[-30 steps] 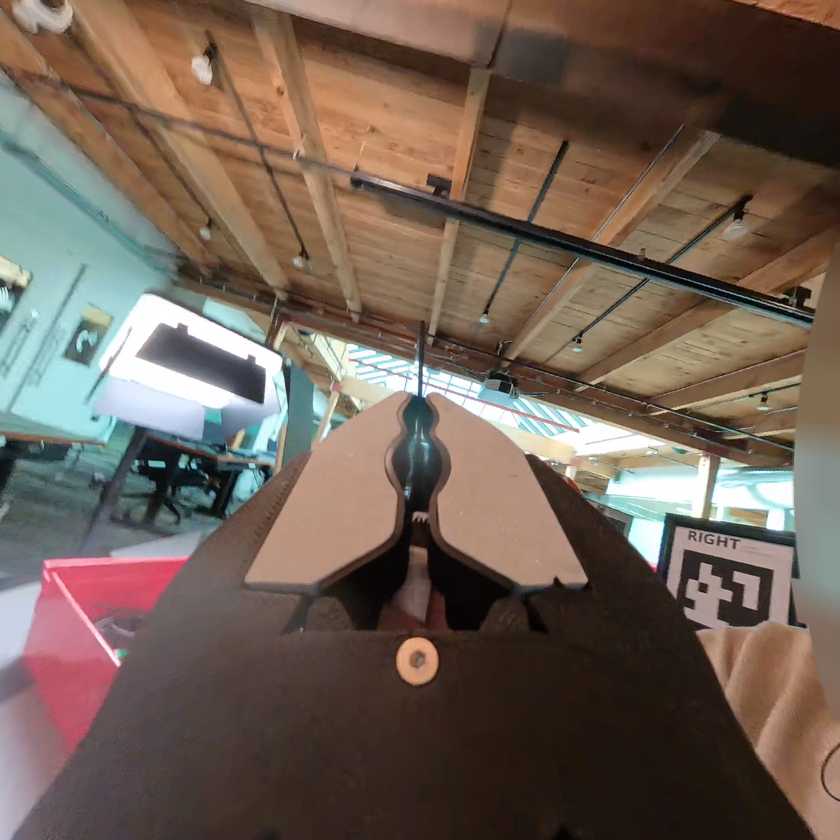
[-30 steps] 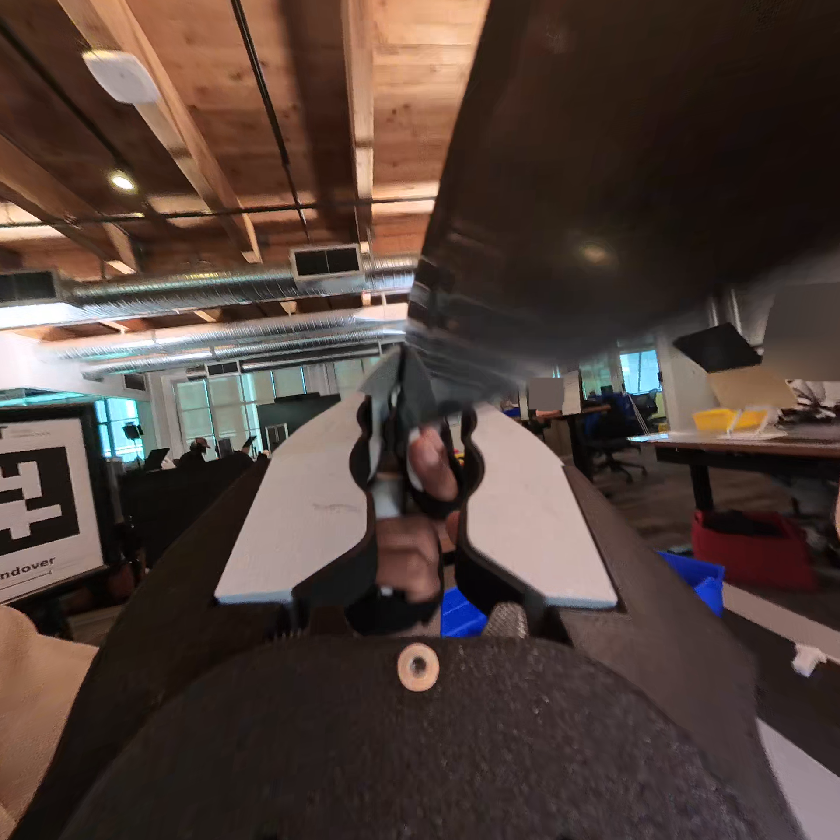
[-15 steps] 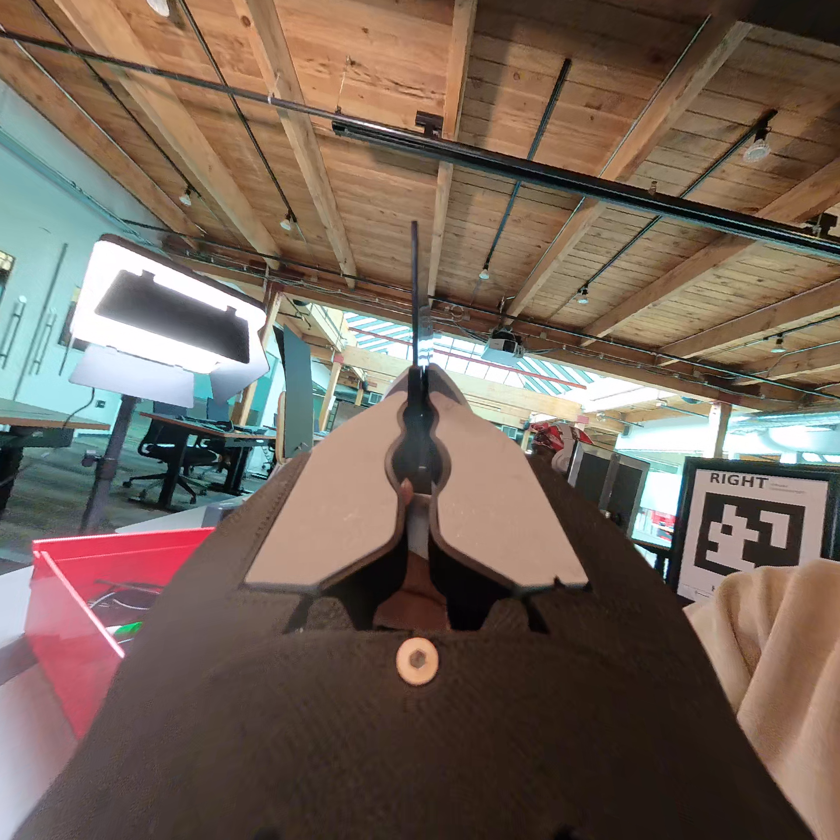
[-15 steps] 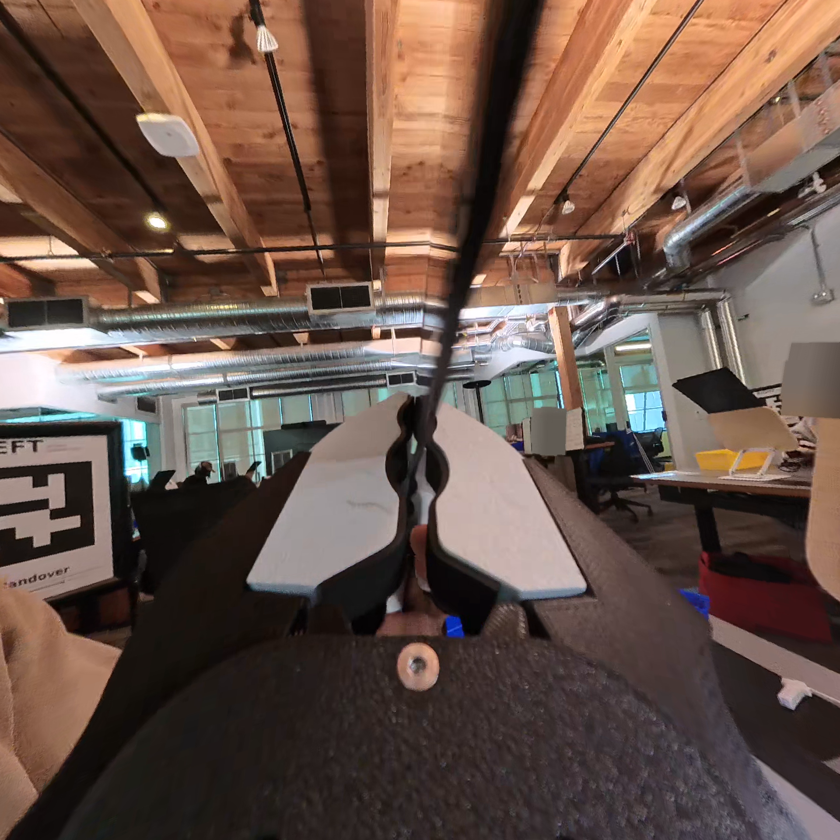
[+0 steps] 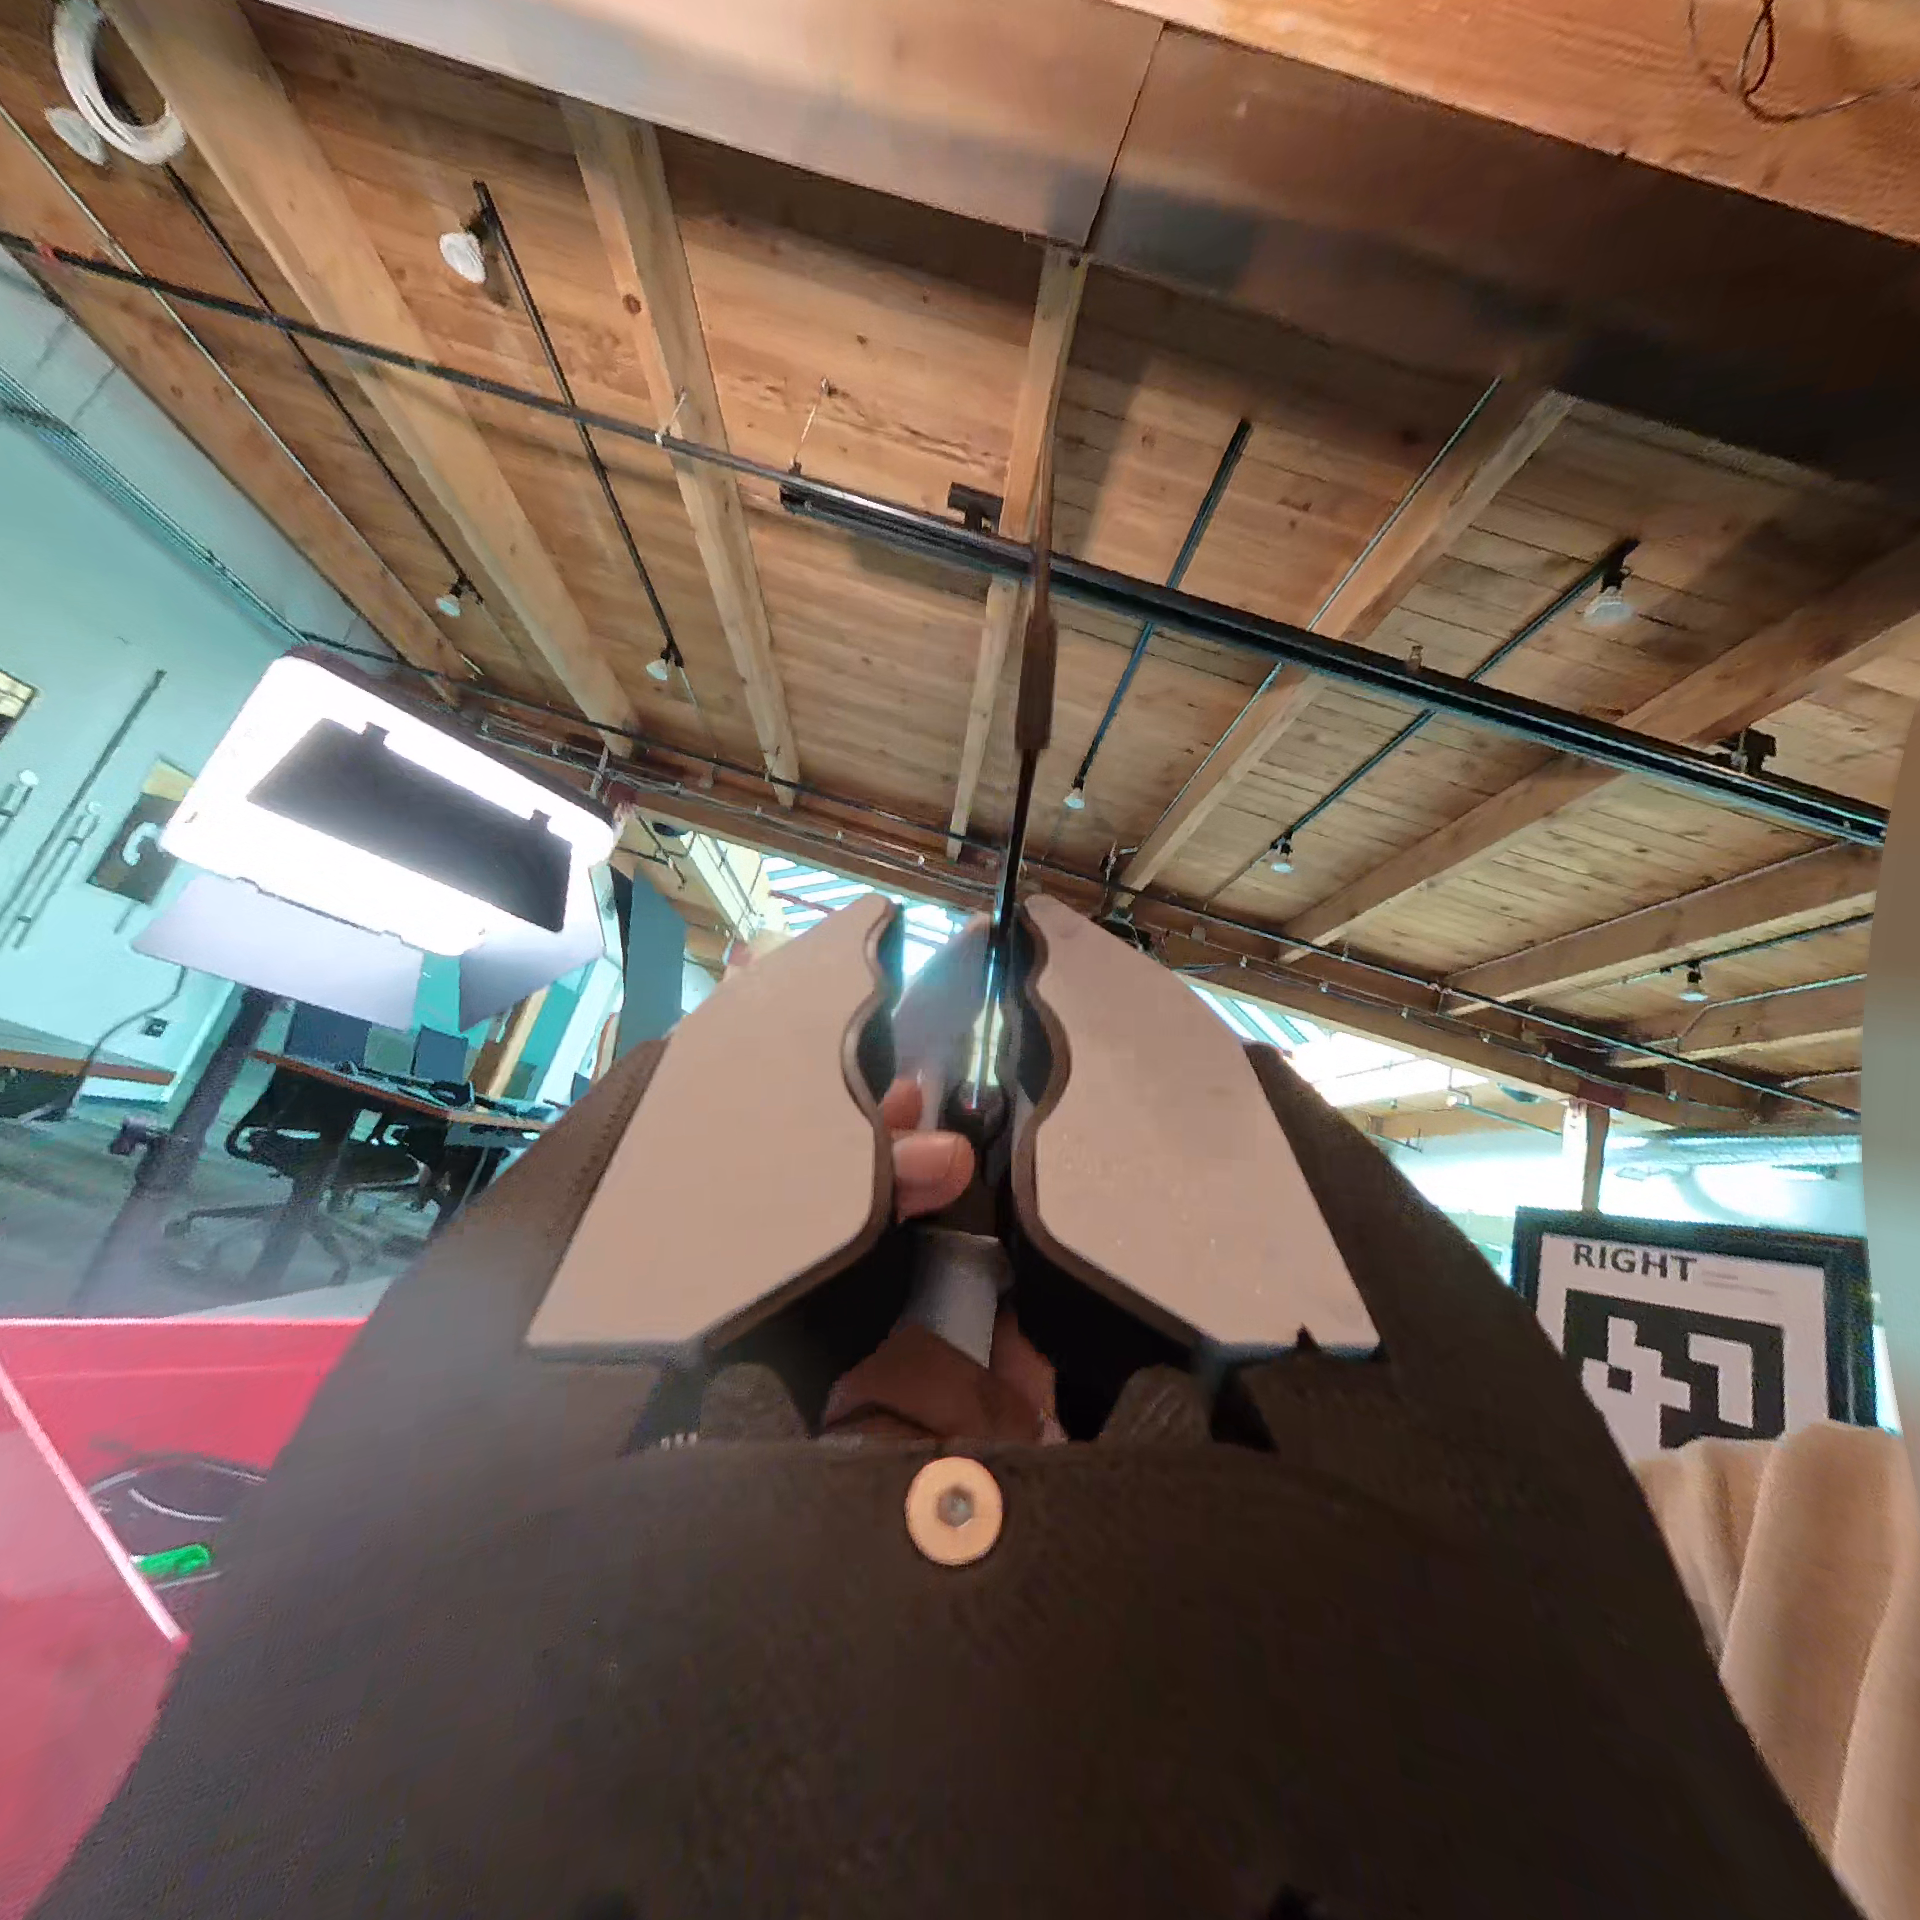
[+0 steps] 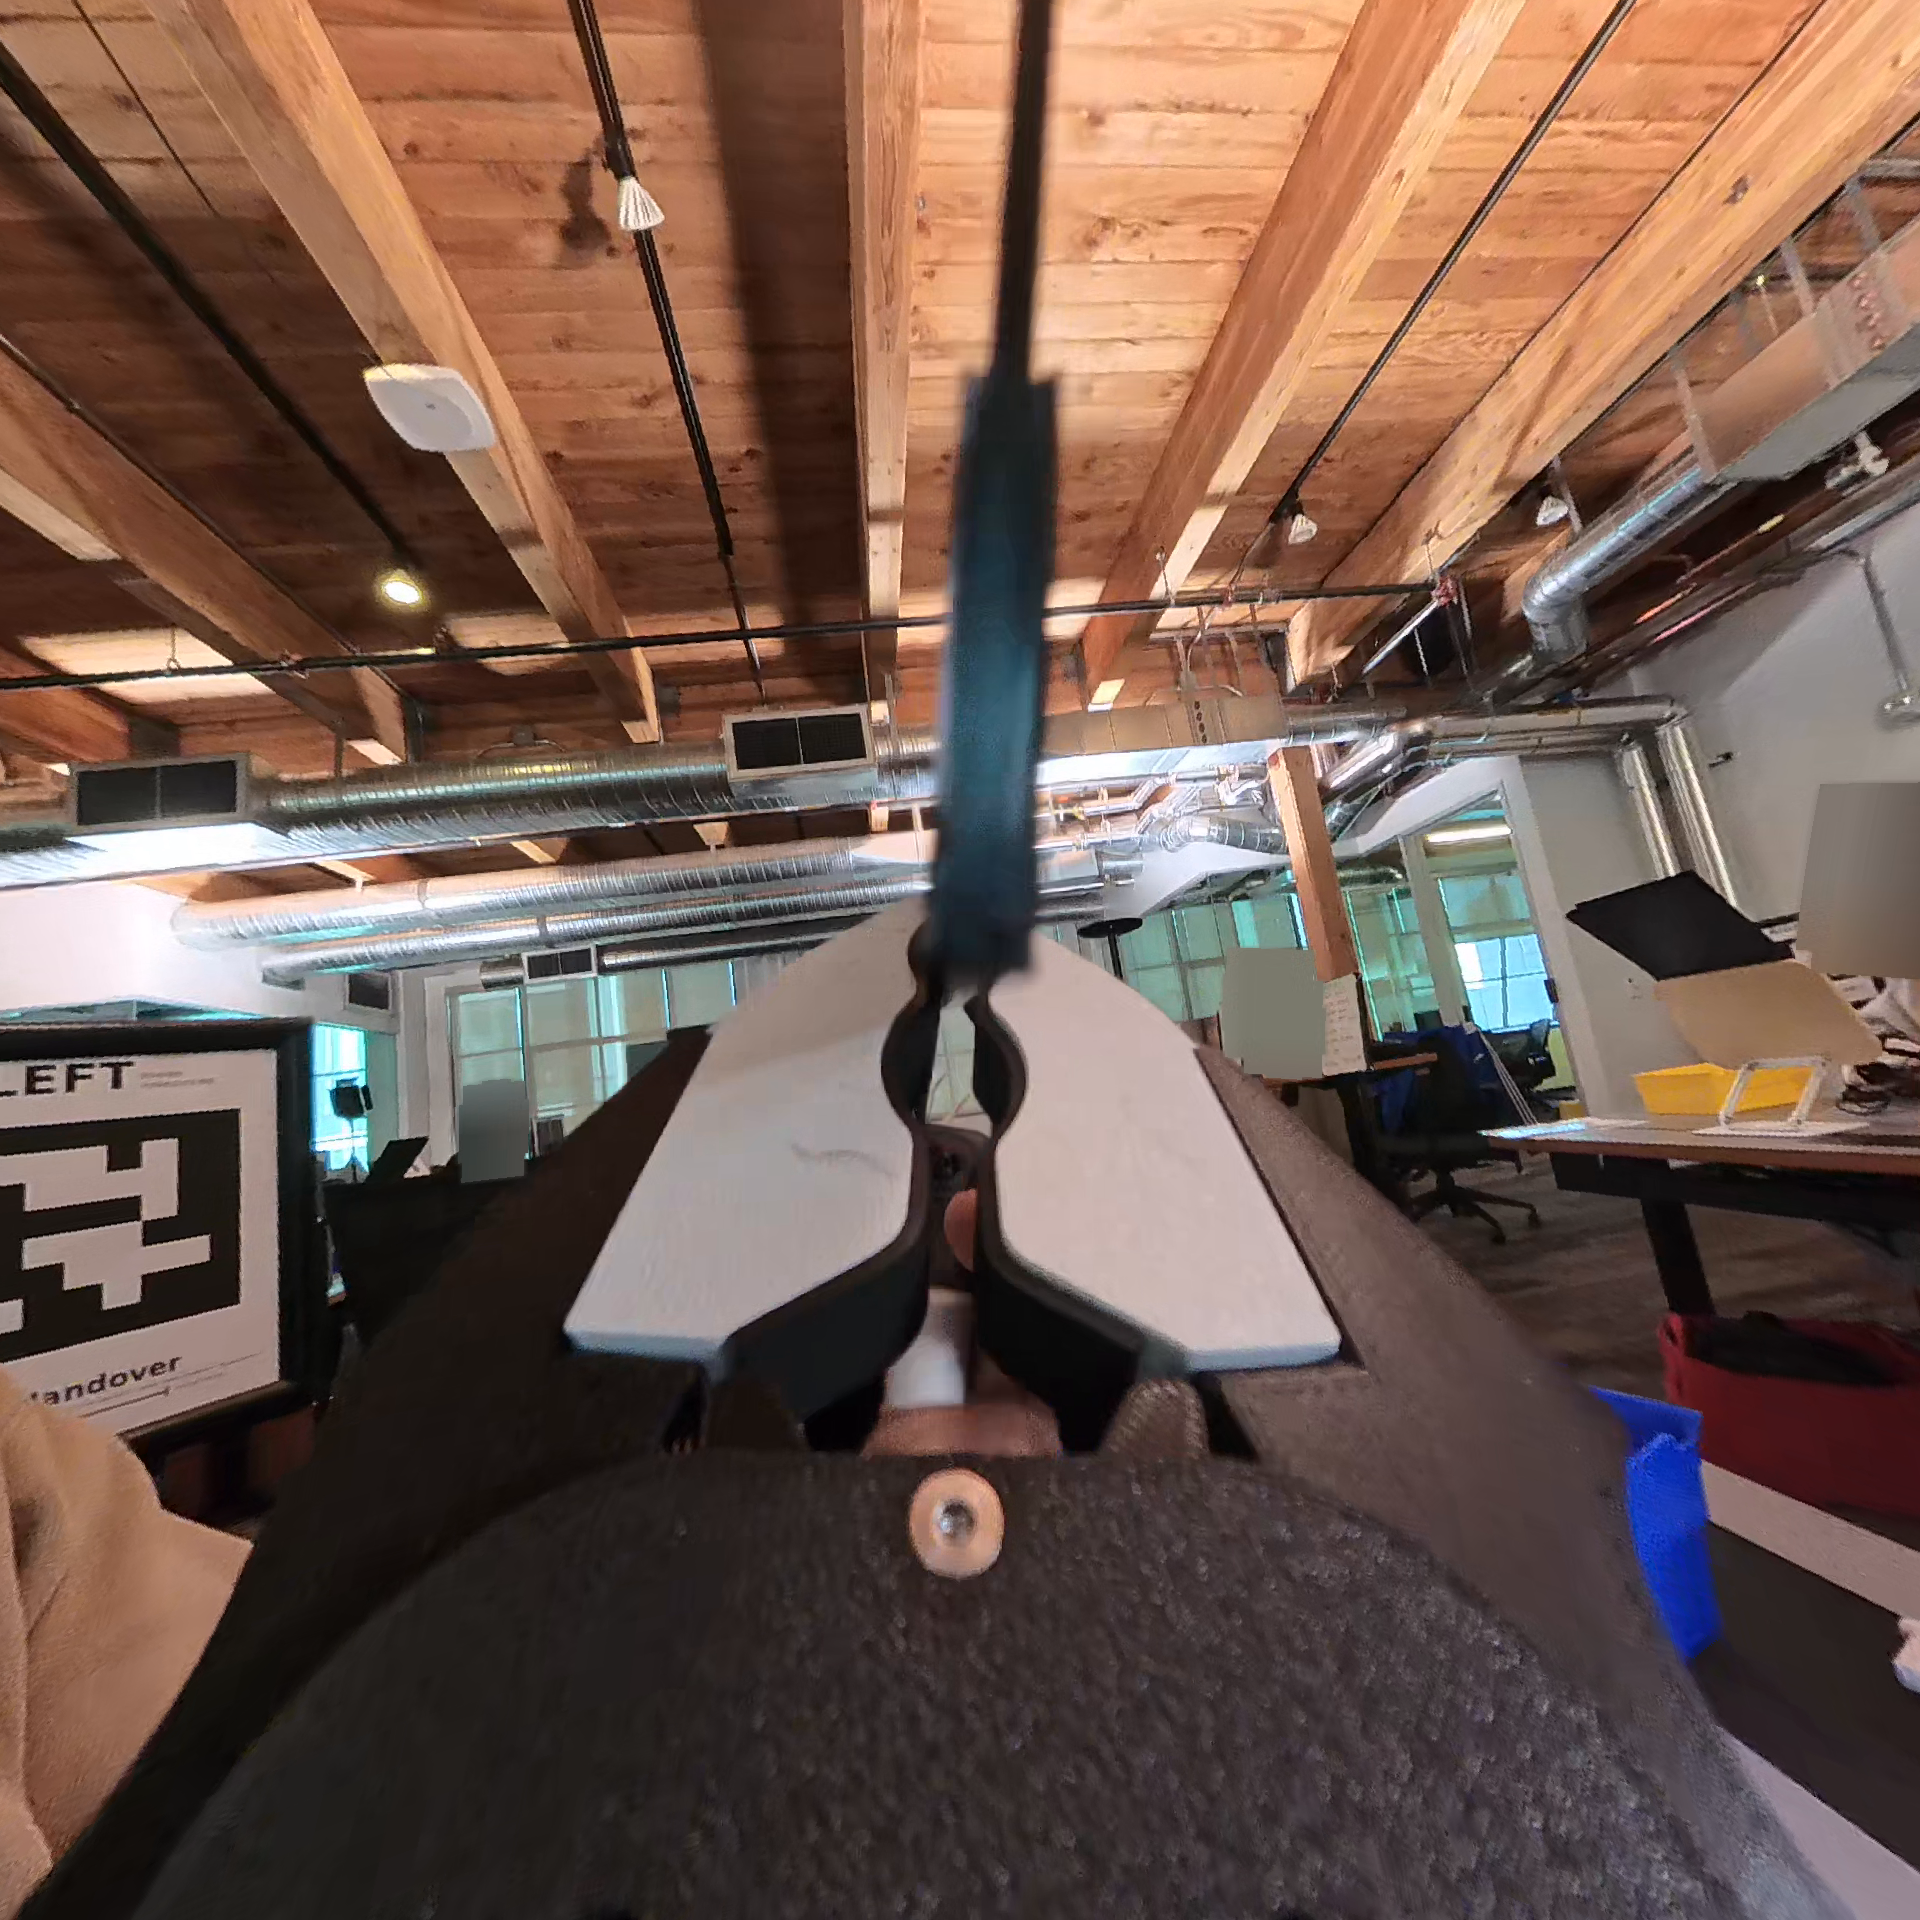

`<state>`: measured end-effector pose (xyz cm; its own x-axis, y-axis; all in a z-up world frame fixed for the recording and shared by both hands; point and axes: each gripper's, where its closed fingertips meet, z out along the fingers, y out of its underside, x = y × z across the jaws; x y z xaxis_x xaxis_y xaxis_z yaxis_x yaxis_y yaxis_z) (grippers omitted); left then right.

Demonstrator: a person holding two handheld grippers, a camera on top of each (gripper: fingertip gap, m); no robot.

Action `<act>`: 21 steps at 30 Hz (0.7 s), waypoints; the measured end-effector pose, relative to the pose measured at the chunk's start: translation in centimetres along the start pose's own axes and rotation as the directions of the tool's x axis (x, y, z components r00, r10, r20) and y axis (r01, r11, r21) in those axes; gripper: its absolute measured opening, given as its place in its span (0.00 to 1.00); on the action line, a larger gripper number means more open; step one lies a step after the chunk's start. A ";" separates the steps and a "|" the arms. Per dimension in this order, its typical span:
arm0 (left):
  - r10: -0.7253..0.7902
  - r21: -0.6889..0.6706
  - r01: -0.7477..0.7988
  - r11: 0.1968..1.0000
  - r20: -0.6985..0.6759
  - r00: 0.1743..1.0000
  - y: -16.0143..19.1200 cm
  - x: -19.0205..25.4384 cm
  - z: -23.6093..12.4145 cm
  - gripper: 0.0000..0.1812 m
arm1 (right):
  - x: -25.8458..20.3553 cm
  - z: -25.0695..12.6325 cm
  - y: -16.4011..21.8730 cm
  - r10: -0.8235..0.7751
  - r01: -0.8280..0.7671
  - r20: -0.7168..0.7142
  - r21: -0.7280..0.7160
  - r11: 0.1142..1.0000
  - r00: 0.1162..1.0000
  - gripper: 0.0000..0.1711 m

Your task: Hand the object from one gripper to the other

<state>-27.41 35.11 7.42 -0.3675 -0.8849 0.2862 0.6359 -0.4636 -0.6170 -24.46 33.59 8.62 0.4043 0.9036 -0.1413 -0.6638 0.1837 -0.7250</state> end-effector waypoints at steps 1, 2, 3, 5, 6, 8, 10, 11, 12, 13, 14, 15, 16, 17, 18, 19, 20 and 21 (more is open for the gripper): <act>-0.004 -0.011 0.004 1.000 -0.004 1.000 0.7 0.1 0.2 0.10 | -0.2 0.1 0.2 0.001 -0.001 0.001 0.005 1.000 1.000 0.02; 0.000 -0.006 0.000 1.000 0.000 1.000 0.9 0.1 0.3 0.10 | -0.3 0.3 0.6 -0.005 0.005 -0.002 -0.008 1.000 1.000 0.02; 0.019 0.007 -0.019 1.000 0.014 1.000 0.8 0.0 0.2 0.09 | -0.3 0.4 1.1 -0.014 0.014 -0.004 -0.029 0.999 1.000 0.03; 0.070 -0.009 -0.070 0.998 0.037 0.997 0.6 -0.1 0.1 0.07 | 0.2 0.5 1.9 -0.023 0.020 -0.032 -0.091 0.996 0.999 0.03; 0.094 -0.020 -0.093 0.995 0.044 0.995 0.5 -0.1 0.1 0.06 | 0.5 0.6 2.6 -0.028 0.021 -0.049 -0.142 0.990 0.998 0.02; 0.117 -0.045 -0.115 0.992 0.051 0.992 0.5 0.0 0.2 0.02 | 0.4 0.8 3.6 -0.023 0.016 -0.034 -0.191 0.982 0.999 0.02; 0.084 -0.065 -0.081 0.995 0.038 0.996 0.5 0.0 0.1 0.01 | 0.5 0.8 3.7 0.005 -0.011 -0.030 -0.189 0.982 1.000 0.03; 0.070 -0.069 -0.068 0.995 0.033 0.997 0.5 0.0 0.1 0.01 | 0.5 0.8 3.7 0.016 -0.021 -0.027 -0.193 0.981 1.000 0.02; 0.060 -0.054 -0.058 0.997 0.027 0.998 0.4 0.0 0.1 0.01 | 0.5 0.8 3.7 0.026 -0.029 -0.022 -0.192 0.981 0.999 0.01; 0.045 -0.018 -0.045 0.999 0.018 0.999 -0.1 0.2 0.0 0.01 | 0.4 0.7 3.6 0.035 -0.037 -0.017 -0.179 0.983 0.999 0.02; 0.027 0.021 -0.028 0.999 0.005 1.000 -0.7 0.3 -0.2 0.01 | 0.5 0.6 3.3 0.042 -0.043 -0.014 -0.152 0.987 0.999 0.03; 0.015 0.048 -0.015 0.999 -0.003 1.000 -1.2 0.4 -0.3 0.01 | 0.5 0.5 3.1 0.051 -0.052 -0.013 -0.129 0.990 0.999 0.05; 0.012 0.059 -0.012 0.998 -0.001 1.000 -1.5 0.2 -0.5 0.01 | 0.6 0.5 3.0 0.062 -0.063 -0.010 -0.117 0.991 0.998 0.07; 0.021 0.057 -0.021 0.998 0.006 1.000 -1.6 0.1 -0.6 0.01 | 0.6 0.4 2.9 0.069 -0.069 -0.008 -0.101 0.992 0.998 0.07; 0.032 0.045 -0.033 0.998 0.011 0.999 -1.5 -0.1 -0.7 0.01 | 0.7 0.3 2.6 0.067 -0.067 -0.012 -0.083 0.994 0.998 0.06; 0.026 0.036 -0.027 0.999 0.009 1.000 -1.3 -0.2 -0.7 0.01 | 0.9 0.2 2.4 0.055 -0.056 -0.025 -0.069 0.996 0.998 0.01; 0.006 0.037 -0.006 0.999 -0.002 1.000 -1.2 -0.3 -0.7 0.01 | 0.9 0.1 2.2 0.038 -0.040 -0.027 -0.066 0.997 0.999 0.01; -0.010 0.040 0.011 0.999 -0.013 1.000 -1.0 -0.2 -0.6 0.01 | 0.9 0.1 2.1 0.028 -0.030 -0.025 -0.070 0.997 0.999 0.01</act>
